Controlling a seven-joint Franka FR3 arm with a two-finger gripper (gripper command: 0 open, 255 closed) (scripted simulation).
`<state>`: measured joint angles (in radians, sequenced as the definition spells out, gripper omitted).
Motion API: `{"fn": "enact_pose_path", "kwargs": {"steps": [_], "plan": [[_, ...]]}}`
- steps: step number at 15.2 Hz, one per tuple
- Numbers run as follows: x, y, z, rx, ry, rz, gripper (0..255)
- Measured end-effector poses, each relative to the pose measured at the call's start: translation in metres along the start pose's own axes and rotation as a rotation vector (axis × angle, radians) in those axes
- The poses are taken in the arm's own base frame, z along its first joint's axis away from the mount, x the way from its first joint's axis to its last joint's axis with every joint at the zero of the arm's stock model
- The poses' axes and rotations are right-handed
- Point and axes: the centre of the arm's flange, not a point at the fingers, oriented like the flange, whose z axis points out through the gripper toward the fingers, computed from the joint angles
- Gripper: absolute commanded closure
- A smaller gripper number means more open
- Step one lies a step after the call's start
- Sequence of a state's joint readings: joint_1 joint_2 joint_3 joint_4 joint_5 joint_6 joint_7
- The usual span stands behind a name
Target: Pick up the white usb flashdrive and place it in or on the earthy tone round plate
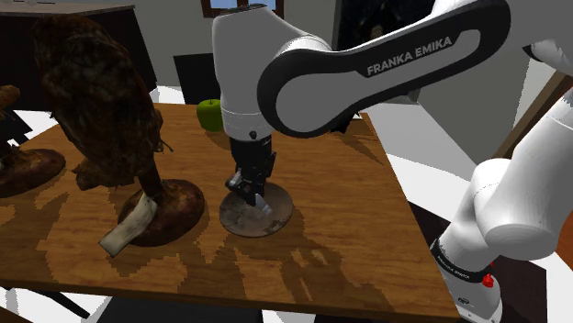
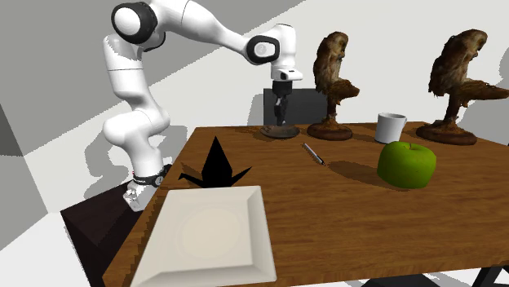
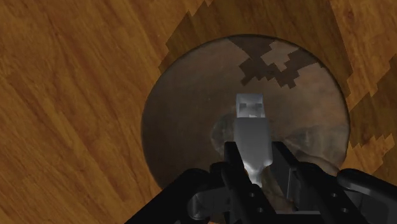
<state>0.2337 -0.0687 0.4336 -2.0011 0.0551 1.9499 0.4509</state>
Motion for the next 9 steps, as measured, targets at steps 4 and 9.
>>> {"fn": "enact_pose_path", "kwargs": {"steps": [4, 9], "plan": [[0.001, 0.0, 0.016, 0.0, 0.001, 0.0, 255], [0.001, 0.0, 0.017, 0.0, 0.001, 0.0, 255]]}}
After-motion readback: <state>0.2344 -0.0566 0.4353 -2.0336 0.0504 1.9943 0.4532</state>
